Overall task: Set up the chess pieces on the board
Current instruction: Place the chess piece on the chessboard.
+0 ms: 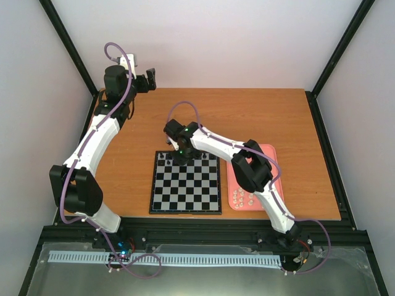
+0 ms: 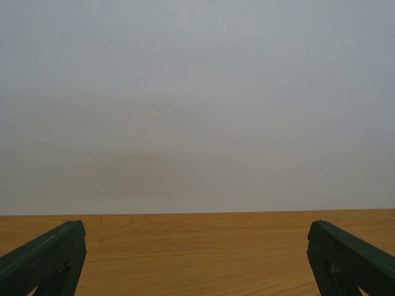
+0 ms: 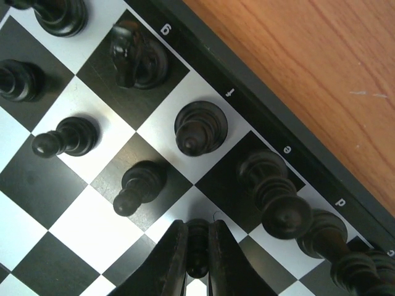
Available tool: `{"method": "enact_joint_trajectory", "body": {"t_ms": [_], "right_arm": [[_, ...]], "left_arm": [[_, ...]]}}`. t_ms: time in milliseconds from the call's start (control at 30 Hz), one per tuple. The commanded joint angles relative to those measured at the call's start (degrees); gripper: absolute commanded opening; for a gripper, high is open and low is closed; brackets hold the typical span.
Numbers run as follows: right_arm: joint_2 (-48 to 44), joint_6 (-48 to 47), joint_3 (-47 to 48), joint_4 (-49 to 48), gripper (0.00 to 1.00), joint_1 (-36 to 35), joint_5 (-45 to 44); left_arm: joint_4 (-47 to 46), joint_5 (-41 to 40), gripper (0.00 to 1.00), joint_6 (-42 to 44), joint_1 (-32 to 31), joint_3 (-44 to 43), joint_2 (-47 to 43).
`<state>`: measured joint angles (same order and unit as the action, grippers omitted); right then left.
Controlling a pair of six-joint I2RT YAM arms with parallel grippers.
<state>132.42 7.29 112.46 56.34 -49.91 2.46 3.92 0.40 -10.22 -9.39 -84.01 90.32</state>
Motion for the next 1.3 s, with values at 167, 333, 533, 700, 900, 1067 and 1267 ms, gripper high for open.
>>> {"method": "enact_joint_trajectory", "body": {"t_ms": [167,333,533,700,900,1067,1267], "right_arm": [[0.50,-0.61,0.90,-0.26,0.14,-0.19,0.16],[-0.66,-0.76,0.45,-0.60,0.22,-0.19,0.44],[-2.90,-0.87,-0.85,-1.08,0.23,-0.25,0.09],[-4.66,-0.79,-1.63,-1.19,0.24,-0.29,-0.99],[-7.80,-0.86,-3.08,-1.84,0.28,-0.28,-1.74],[-12.29,-0.41,-4.68,-1.14,0.30,-0.45,-4.50],[-20.70,1.59,-11.64,-2.07,0.43,0.80,-12.91]], "left_arm": [[-0.69,-0.01,1.00,0.60,-0.13,-1.35,-0.23],[-0.68,-0.26,1.00,0.64,-0.13,-1.38,-0.25],[-0.74,-0.31,1.00,0.64,-0.14,-1.43,-0.02],[-0.68,-0.23,1.00,0.64,-0.10,-1.51,0.07],[-0.63,-0.25,1.00,0.64,-0.11,-1.51,0.00],[-0.61,-0.23,1.00,0.64,-0.12,-1.60,0.14],[-0.41,0.10,1.00,0.56,-0.10,-1.95,0.35]]}}
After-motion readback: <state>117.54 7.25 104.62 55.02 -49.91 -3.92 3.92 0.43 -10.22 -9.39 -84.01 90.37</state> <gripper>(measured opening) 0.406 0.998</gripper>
